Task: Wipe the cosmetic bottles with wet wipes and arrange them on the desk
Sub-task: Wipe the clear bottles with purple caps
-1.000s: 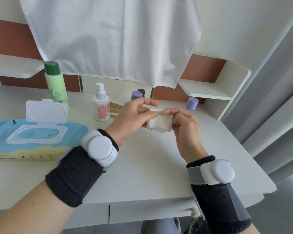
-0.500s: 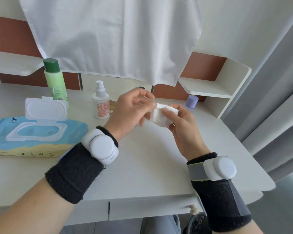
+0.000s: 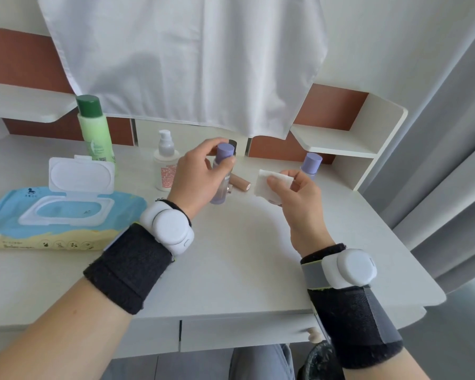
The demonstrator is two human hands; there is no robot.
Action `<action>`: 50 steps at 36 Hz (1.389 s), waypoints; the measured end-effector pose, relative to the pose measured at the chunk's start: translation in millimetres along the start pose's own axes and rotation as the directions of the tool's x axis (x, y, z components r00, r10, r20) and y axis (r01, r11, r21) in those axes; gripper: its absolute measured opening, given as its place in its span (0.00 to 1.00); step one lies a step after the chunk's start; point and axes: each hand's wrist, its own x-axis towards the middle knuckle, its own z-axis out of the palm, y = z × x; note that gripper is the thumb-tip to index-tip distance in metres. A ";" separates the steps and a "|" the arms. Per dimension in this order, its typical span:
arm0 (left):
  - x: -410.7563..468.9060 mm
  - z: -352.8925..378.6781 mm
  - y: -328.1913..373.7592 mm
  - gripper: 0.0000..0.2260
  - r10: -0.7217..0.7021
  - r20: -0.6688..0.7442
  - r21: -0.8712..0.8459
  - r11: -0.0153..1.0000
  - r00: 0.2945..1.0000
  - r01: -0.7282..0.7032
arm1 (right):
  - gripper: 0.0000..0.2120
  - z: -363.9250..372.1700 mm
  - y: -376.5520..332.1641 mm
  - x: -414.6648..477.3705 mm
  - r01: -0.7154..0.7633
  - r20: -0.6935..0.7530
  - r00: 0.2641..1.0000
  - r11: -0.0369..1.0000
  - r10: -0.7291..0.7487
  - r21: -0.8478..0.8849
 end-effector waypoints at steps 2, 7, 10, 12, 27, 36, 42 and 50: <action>-0.6 0.0 0.8 0.11 0.003 0.005 -0.014 1.000 1.000 -0.003 | 0.07 0.1 -0.2 -0.2 0.009 -0.027 1.000 1.000 -0.009 -0.011; -3.9 0.8 10.5 0.09 -0.111 0.189 -0.287 0.944 0.976 0.163 | 0.09 2.2 2.0 -0.1 0.082 -0.115 0.990 0.995 -0.087 -0.051; -6.7 4.8 12.1 0.08 -0.106 0.290 -0.310 0.930 0.951 0.198 | 0.08 4.4 0.9 -1.9 0.142 -0.083 0.986 0.988 -0.147 -0.054; -8.7 7.6 12.4 0.08 -0.090 0.307 -0.307 0.933 0.948 0.188 | 0.06 6.6 -1.6 -5.4 0.175 0.014 0.985 0.983 -0.174 -0.049; -10.3 6.5 11.1 0.10 -0.102 0.217 -0.395 0.900 0.971 0.183 | 0.05 14.8 5.5 -6.7 0.350 0.156 0.935 0.894 -0.318 -0.280; -10.2 3.1 12.4 0.07 -0.017 0.279 -0.397 0.908 0.960 0.132 | 0.10 12.7 4.0 -7.6 0.319 0.157 0.947 0.884 -0.281 -0.342; -10.6 1.7 13.8 0.07 0.012 0.339 -0.446 0.882 0.941 0.150 | 0.19 7.5 -0.1 -7.8 0.092 0.262 0.965 0.967 -0.028 -0.236; -9.6 -4.2 17.9 0.13 0.027 0.553 -0.442 0.857 0.833 0.266 | 0.24 4.1 -15.1 -12.0 -0.396 0.583 0.782 0.898 0.220 0.192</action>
